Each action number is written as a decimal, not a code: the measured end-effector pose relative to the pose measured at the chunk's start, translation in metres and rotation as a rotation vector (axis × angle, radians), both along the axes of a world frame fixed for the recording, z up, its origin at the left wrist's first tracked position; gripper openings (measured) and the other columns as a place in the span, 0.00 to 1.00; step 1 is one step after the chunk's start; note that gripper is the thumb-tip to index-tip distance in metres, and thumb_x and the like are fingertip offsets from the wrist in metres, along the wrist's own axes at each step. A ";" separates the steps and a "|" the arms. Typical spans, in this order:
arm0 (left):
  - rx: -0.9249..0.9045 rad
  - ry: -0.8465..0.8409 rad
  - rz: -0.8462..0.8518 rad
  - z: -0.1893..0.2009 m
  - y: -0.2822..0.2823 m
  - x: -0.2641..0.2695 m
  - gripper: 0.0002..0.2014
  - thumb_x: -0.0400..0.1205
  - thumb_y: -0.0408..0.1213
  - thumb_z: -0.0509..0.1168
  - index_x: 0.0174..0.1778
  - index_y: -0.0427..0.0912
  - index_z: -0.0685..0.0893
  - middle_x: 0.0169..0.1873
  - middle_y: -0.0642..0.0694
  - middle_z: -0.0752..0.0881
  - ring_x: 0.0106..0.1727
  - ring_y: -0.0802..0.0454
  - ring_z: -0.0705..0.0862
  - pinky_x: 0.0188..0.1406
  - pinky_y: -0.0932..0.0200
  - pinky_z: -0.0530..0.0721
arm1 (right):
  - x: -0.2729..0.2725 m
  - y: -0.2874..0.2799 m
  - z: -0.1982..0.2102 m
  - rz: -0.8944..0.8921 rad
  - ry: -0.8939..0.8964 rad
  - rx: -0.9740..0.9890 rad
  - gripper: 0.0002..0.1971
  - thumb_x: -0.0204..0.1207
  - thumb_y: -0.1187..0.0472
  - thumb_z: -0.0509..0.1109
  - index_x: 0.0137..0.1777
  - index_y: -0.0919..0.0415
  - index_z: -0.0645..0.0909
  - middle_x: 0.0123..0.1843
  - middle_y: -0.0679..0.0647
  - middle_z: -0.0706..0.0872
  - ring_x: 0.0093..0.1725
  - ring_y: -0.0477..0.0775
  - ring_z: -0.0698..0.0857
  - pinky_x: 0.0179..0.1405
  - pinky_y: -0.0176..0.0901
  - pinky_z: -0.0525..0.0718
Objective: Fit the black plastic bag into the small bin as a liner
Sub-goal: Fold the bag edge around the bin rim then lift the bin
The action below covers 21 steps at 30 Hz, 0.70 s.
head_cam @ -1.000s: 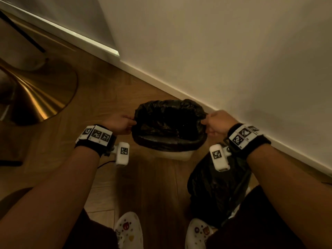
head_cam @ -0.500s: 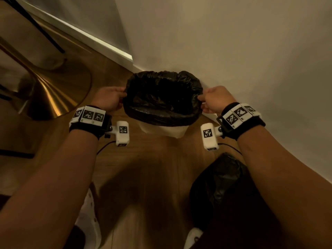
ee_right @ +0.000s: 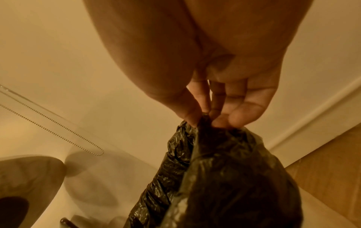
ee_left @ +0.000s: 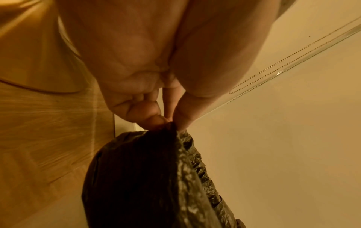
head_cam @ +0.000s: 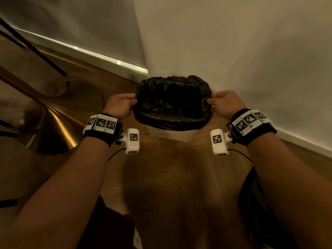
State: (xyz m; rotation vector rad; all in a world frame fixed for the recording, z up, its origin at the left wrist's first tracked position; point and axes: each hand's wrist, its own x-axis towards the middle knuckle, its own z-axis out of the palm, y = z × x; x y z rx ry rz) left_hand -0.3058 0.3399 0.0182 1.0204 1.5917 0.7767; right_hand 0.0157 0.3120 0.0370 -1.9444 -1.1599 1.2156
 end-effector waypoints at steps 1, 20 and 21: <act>0.005 -0.004 -0.011 0.000 0.008 -0.009 0.11 0.82 0.29 0.64 0.53 0.47 0.88 0.42 0.43 0.88 0.30 0.56 0.78 0.19 0.69 0.71 | -0.009 0.001 0.001 -0.016 0.000 0.023 0.05 0.80 0.65 0.70 0.45 0.59 0.86 0.45 0.63 0.89 0.39 0.56 0.86 0.47 0.54 0.87; 0.069 -0.002 -0.097 -0.014 0.101 -0.136 0.19 0.78 0.39 0.68 0.66 0.47 0.85 0.62 0.48 0.88 0.63 0.49 0.85 0.69 0.44 0.81 | -0.144 0.036 -0.006 -0.124 -0.091 0.147 0.12 0.81 0.63 0.67 0.61 0.59 0.88 0.49 0.52 0.91 0.40 0.41 0.87 0.40 0.34 0.84; 0.081 0.001 -0.069 -0.012 0.102 -0.138 0.18 0.80 0.37 0.68 0.67 0.46 0.84 0.62 0.47 0.87 0.64 0.49 0.85 0.69 0.45 0.81 | -0.148 0.040 -0.007 -0.117 -0.086 0.150 0.13 0.81 0.63 0.67 0.62 0.58 0.88 0.49 0.52 0.92 0.41 0.42 0.88 0.42 0.36 0.86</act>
